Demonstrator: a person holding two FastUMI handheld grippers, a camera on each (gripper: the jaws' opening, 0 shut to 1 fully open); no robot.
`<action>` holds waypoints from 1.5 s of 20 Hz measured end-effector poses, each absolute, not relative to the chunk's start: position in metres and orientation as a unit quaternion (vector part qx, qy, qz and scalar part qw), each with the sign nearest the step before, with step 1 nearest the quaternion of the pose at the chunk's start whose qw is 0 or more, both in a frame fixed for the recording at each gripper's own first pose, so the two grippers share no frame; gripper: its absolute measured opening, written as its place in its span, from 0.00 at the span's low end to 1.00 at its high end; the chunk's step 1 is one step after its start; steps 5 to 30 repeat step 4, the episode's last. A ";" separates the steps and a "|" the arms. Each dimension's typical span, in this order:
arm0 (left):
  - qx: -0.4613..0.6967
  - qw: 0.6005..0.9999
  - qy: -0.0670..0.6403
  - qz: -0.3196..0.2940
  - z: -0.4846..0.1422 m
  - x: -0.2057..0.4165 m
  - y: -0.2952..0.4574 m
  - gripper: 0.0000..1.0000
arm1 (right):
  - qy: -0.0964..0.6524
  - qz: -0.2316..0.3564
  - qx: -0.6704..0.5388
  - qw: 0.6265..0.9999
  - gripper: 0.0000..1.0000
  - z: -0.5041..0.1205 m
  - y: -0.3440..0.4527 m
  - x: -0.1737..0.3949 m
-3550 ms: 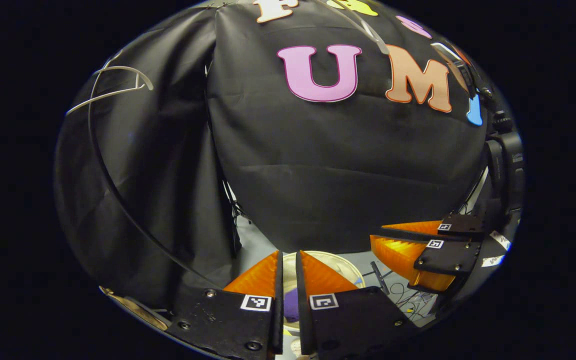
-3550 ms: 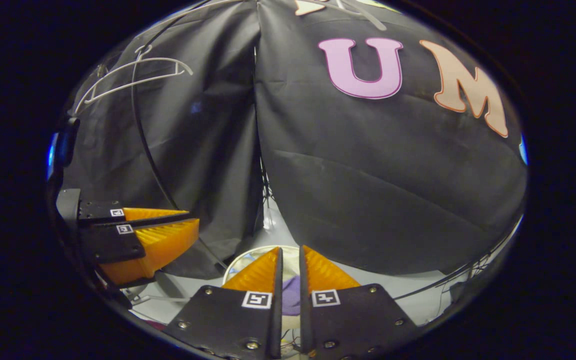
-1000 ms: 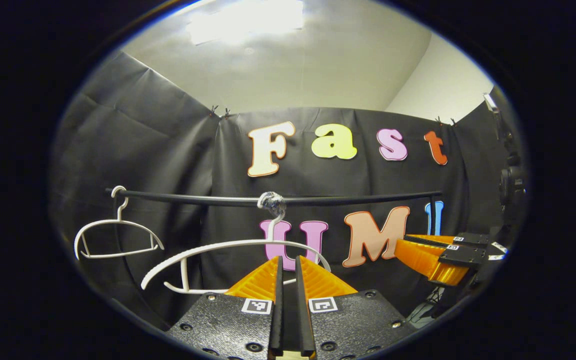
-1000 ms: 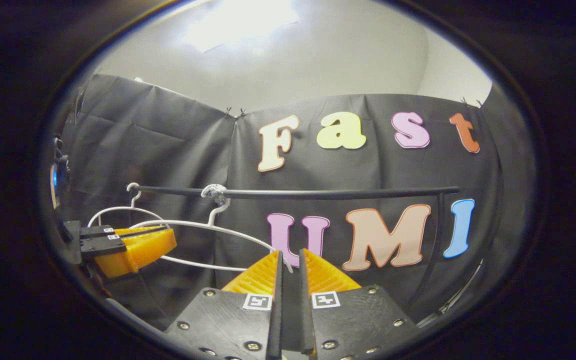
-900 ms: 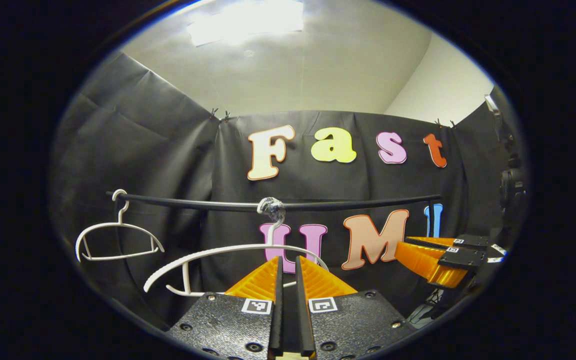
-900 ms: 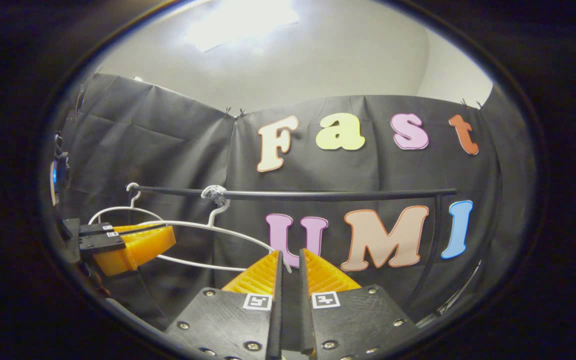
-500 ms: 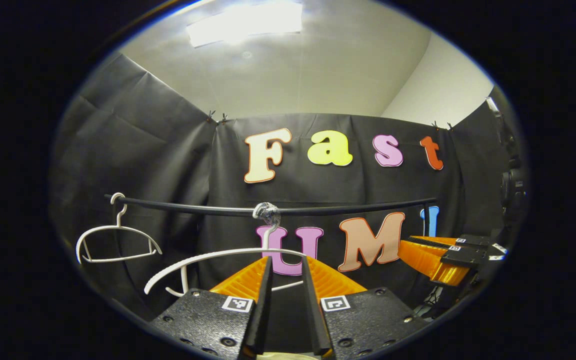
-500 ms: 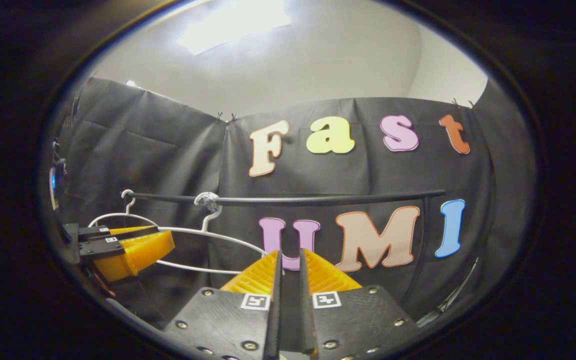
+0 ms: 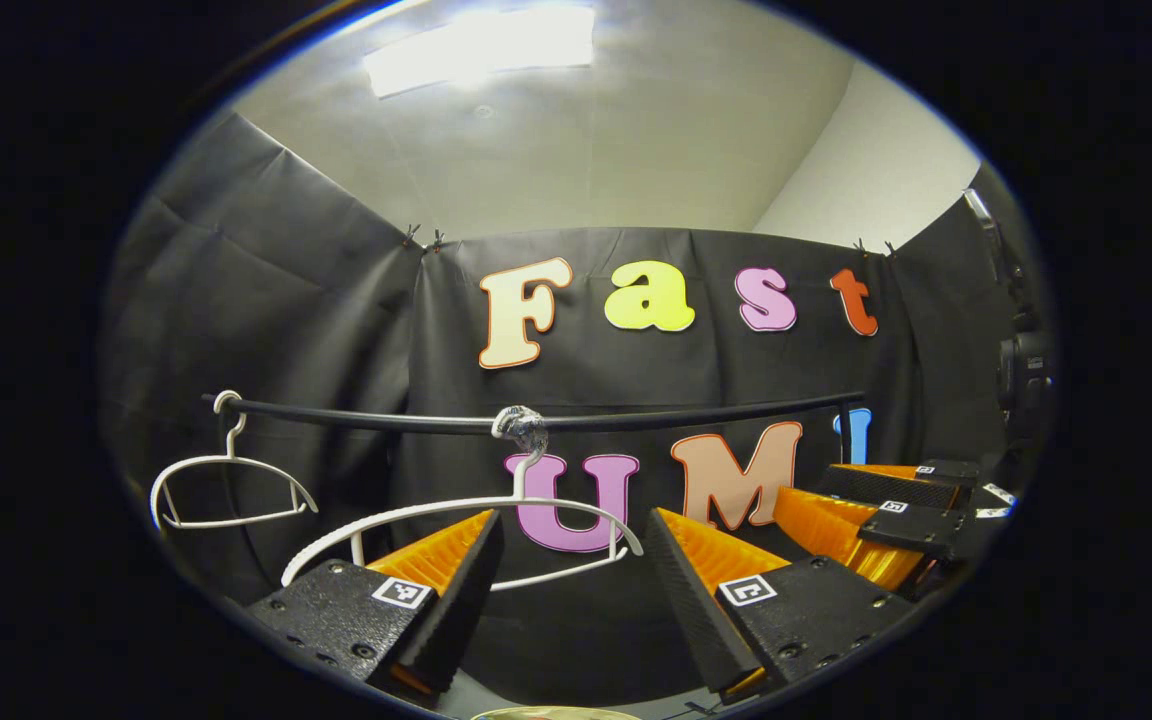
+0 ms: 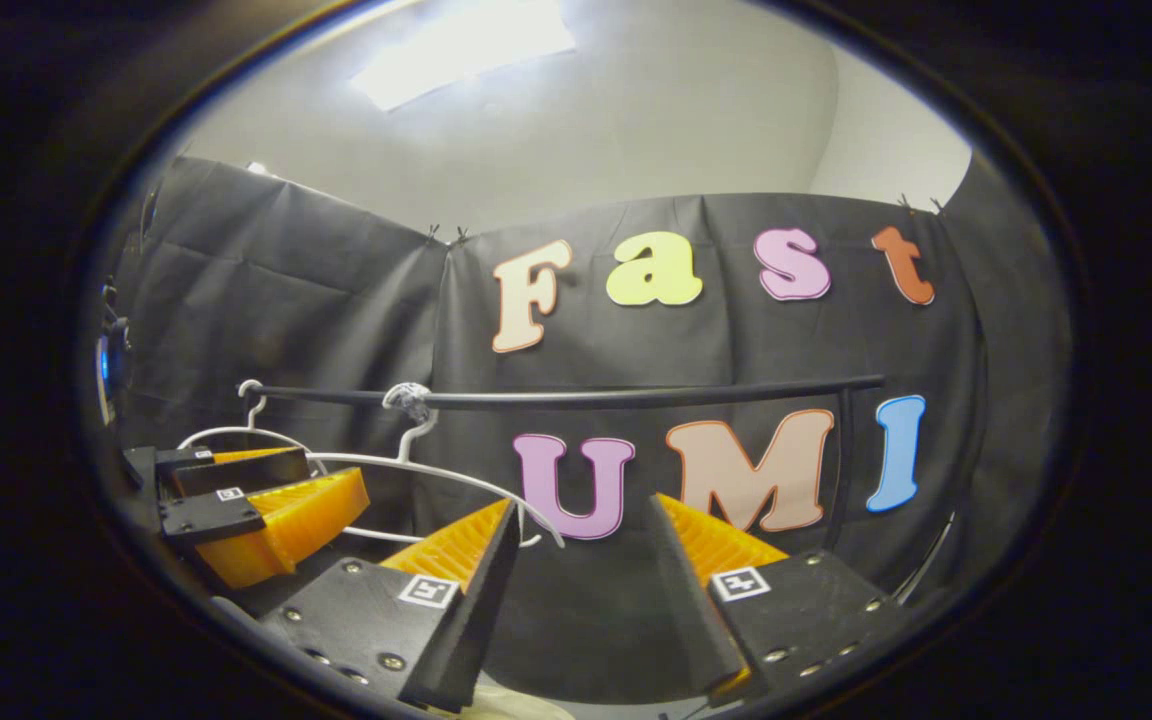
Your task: Grasp the clothes on the hanger with both hands and then place them into the laundry hamper below.
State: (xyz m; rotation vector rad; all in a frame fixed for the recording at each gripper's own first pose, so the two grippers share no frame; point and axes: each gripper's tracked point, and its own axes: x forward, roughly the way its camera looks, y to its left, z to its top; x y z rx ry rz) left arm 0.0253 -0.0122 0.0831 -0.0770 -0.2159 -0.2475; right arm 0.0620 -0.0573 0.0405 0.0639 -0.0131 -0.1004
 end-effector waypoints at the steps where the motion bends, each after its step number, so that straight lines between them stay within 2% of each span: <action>1: -0.038 0.986 -0.107 -0.121 0.083 0.027 -0.011 0.89 | -0.007 -0.052 0.033 0.998 0.71 0.040 -0.058 0.062; 2: -0.038 0.986 -0.106 -0.119 0.082 0.027 -0.010 0.92 | -0.008 -0.054 0.034 0.998 0.78 0.041 -0.058 0.061; 30: -0.040 0.987 -0.105 -0.118 0.081 0.028 -0.009 0.93 | -0.009 -0.058 0.034 0.998 0.78 0.041 -0.060 0.061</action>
